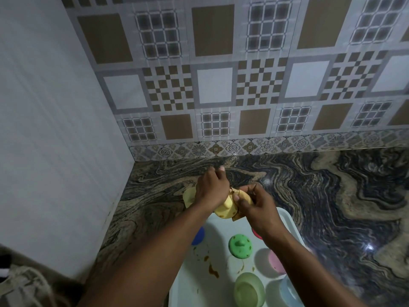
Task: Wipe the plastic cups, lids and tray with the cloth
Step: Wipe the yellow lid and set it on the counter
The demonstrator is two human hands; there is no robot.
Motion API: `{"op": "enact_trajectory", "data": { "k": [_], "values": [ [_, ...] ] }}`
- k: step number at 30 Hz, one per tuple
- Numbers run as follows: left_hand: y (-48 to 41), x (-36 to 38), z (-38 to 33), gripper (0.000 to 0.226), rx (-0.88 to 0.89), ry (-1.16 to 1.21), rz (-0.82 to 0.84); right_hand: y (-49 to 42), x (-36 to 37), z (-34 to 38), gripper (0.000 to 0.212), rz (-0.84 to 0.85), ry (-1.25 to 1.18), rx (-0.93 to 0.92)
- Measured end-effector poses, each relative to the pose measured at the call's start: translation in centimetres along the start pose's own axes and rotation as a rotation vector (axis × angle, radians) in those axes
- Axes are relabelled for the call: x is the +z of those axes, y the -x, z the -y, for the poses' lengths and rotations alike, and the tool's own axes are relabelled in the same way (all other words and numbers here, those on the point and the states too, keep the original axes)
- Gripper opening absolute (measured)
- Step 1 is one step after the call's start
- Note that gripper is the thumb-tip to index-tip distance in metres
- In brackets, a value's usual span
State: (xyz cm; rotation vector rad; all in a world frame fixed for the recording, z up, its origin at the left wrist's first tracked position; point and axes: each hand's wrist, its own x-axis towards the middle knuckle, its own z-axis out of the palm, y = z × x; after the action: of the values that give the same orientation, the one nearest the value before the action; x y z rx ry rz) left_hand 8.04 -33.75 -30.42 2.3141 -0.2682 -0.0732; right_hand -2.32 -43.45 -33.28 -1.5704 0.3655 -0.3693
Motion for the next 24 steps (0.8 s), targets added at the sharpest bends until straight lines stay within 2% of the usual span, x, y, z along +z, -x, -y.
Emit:
{"op": "enact_trajectory", "data": {
  "k": [5,10,15,17,18,21,22,24],
  "values": [
    [0.5,0.2,-0.1,0.036,-0.096,0.102,-0.066,0.4,0.4,-0.4,0.011,-0.063,-0.112,0.037],
    [-0.5,-0.2,0.2,0.039,-0.306,0.423,-0.046,1.0,0.3,-0.5,0.013,-0.071,-0.174,0.122],
    [-0.1,-0.1,0.2,0.045,-0.276,0.424,0.000,0.6,0.4,0.6,0.015,0.015,-0.260,0.155],
    [0.0,-0.3,0.3,0.040,-0.248,0.385,0.066,0.0,0.4,1.1,0.009,0.018,-0.227,0.152],
    [-0.1,-0.5,0.3,0.037,-0.240,0.380,0.152,-0.3,0.1,1.5,0.007,0.036,-0.204,0.148],
    [-0.3,-1.4,0.5,0.032,-0.201,0.383,0.439,-1.2,-0.9,2.9,0.005,0.222,-0.126,0.139],
    [-0.4,-1.5,0.5,0.033,-0.188,0.390,0.471,-1.4,-1.3,3.3,0.005,0.296,-0.103,0.145],
    [-0.5,-1.6,0.3,0.037,-0.161,0.393,0.413,-1.6,-1.4,3.7,0.008,0.365,-0.084,0.140]
  ]
}}
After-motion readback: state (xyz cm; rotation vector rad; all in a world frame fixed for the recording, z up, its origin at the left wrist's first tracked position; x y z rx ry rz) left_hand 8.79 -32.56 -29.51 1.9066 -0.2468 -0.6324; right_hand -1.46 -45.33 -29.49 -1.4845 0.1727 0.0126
